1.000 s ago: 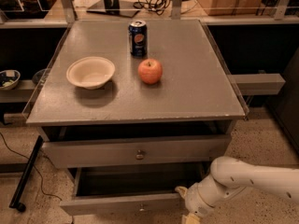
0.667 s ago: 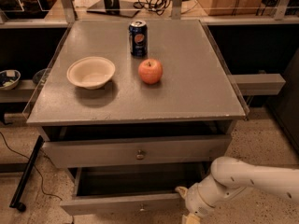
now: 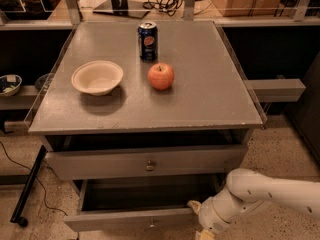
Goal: Open middle drawer
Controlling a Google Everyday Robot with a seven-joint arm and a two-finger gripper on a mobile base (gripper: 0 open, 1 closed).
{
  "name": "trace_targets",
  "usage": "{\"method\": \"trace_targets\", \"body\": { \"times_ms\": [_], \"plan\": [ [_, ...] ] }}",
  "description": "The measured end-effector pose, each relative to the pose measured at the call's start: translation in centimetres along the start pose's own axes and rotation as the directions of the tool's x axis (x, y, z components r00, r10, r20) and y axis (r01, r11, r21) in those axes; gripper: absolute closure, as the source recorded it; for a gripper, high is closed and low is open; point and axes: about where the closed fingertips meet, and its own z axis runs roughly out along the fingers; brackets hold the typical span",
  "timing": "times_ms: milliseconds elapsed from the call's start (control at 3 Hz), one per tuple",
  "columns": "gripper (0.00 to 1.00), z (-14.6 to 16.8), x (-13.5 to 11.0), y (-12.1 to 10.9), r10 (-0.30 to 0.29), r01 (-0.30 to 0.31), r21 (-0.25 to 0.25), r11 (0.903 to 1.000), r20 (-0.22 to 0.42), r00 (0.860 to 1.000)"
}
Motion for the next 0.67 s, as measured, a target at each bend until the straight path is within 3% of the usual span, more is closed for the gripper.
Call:
{"method": "trace_targets", "body": {
  "times_ms": [667],
  "plan": [
    [0.0,-0.35,-0.17,-0.45,0.0,0.0,0.0,1.0,0.0,1.0]
  ]
}}
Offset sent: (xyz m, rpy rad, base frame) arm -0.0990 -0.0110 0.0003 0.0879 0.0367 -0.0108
